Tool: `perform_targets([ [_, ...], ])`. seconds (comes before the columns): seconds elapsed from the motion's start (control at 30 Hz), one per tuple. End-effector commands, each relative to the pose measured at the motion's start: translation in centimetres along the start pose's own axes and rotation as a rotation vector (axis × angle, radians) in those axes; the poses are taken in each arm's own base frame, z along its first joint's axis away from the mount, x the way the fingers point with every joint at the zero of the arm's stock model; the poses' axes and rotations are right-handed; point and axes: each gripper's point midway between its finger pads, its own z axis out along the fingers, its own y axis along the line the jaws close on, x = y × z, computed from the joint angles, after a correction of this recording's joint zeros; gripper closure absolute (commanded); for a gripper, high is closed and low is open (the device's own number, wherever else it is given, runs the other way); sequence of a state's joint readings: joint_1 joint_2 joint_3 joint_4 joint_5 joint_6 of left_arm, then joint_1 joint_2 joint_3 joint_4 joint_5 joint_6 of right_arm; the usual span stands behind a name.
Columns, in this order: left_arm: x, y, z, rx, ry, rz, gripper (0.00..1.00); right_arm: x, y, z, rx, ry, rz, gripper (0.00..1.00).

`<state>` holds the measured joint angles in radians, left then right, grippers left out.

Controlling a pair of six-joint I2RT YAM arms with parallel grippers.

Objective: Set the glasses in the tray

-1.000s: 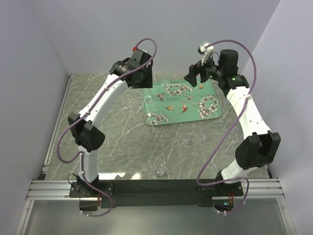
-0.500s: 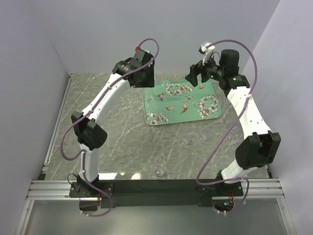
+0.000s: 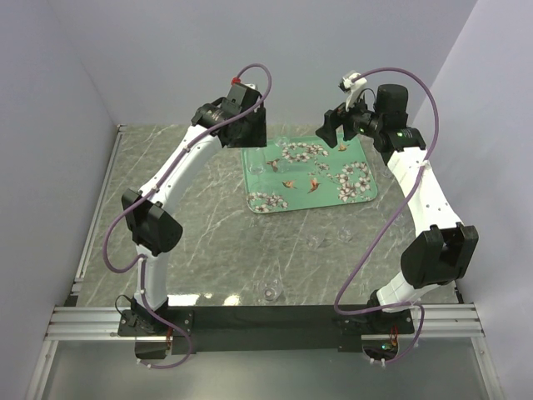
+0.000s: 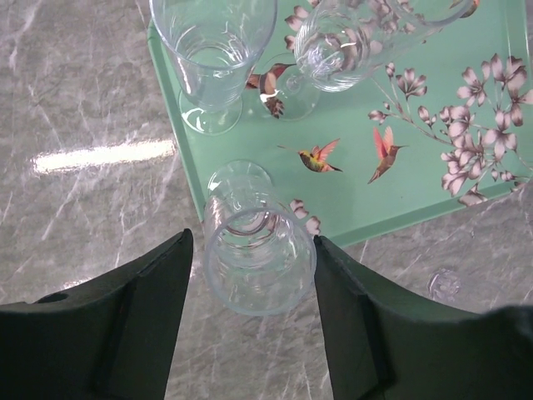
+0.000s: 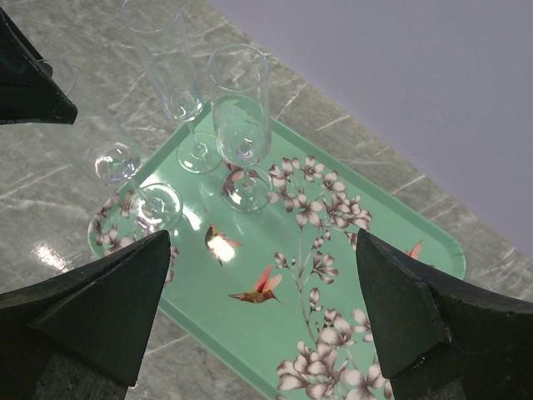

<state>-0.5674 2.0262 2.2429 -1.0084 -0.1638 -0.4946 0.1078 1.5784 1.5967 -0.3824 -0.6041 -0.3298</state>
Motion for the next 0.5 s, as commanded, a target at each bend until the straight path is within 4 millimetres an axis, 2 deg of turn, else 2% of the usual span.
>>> perform_targets([
  [0.0,-2.2,-1.5,-2.1,0.065,-0.082,-0.016,0.34,-1.5,0.3,-1.3,0.001,-0.041,-0.024,0.02],
  [0.27,-2.4,-1.8,-2.9,0.081,-0.09,-0.018,0.31,-1.6,0.4,-1.5,0.003,-0.044,-0.028,0.02],
  [0.47,-2.2,-2.0,-3.5,0.096,-0.103,-0.013,0.25,-1.4,0.8,-1.6,-0.018,-0.04,-0.038,0.01],
])
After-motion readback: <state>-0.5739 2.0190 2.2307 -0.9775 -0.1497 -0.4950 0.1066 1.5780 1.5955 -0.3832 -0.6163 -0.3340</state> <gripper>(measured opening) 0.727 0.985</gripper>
